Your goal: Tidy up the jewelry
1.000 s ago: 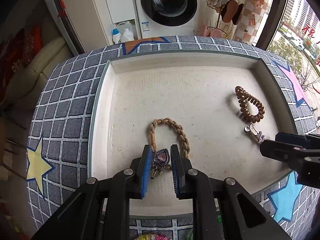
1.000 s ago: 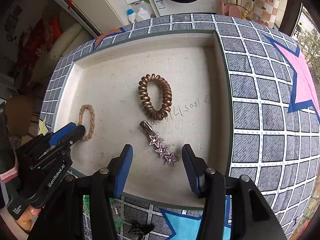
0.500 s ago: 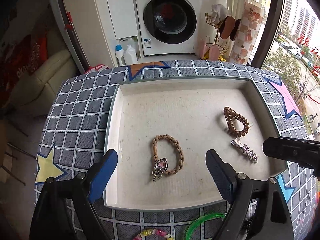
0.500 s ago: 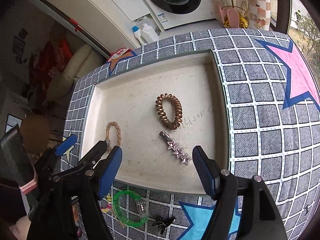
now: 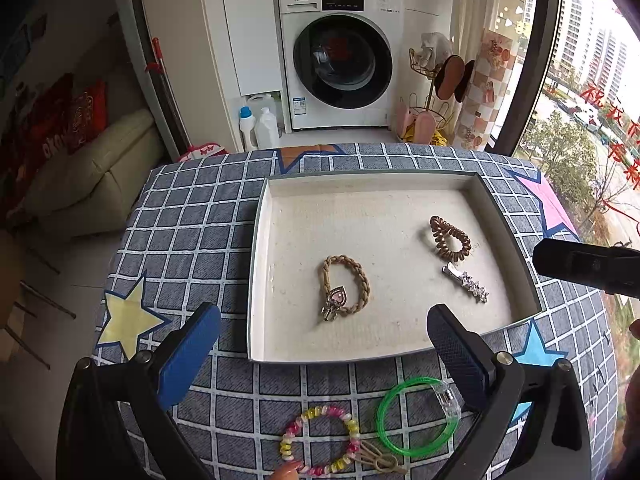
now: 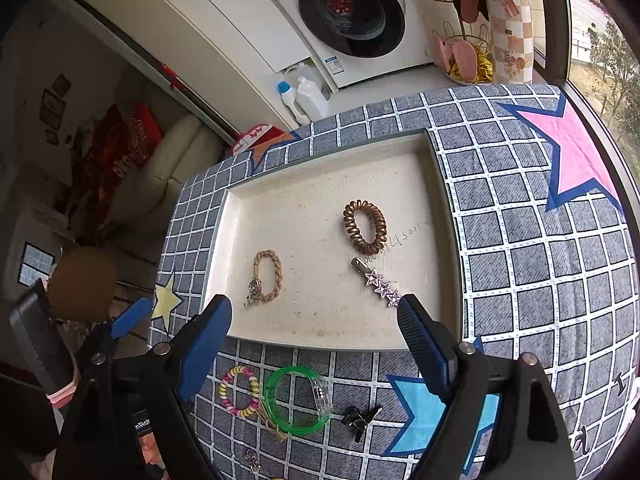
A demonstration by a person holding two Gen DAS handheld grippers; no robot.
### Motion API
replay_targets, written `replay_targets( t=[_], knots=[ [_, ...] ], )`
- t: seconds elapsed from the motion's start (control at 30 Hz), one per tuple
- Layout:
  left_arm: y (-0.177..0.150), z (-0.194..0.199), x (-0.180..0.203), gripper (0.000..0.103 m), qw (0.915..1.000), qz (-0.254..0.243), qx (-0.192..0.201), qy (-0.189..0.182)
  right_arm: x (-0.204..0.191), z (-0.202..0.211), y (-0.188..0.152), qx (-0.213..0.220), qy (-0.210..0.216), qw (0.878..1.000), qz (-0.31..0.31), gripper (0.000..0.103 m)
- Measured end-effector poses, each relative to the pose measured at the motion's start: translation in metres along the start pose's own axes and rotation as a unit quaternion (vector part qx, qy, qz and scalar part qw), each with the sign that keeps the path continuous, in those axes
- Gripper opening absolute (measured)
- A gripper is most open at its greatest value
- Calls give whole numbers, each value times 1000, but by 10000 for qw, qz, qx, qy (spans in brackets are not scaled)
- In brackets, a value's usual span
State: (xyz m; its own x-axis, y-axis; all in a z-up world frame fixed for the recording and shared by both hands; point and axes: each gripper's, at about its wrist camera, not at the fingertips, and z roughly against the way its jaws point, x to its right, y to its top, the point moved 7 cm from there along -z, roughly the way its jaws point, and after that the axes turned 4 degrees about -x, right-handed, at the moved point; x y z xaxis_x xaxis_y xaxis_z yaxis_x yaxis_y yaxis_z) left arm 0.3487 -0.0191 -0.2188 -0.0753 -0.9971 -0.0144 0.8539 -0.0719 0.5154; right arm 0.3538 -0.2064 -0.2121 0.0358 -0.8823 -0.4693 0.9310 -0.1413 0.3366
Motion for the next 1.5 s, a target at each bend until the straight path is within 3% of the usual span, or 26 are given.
replay_targets(
  t=[0.3,0.5,1.0,1.5],
  knots=[
    [-34,28,-14,103,9999,-4,-146,-5,-15,32,-21,451,-247,9986,158,87],
    [-60,40,-26,103,9995,119,-291,3,-11,41,-41,495,-394,9980,-31,87],
    [-132,49,-62,103,9957,424,-816,-116,-5,39,-114,-50,-640,9972,-382,87],
    [-189,38,-69,103,9910,440,-1267,-44,18,26,-184,-664,-1081,9892,-734,87]
  ],
)
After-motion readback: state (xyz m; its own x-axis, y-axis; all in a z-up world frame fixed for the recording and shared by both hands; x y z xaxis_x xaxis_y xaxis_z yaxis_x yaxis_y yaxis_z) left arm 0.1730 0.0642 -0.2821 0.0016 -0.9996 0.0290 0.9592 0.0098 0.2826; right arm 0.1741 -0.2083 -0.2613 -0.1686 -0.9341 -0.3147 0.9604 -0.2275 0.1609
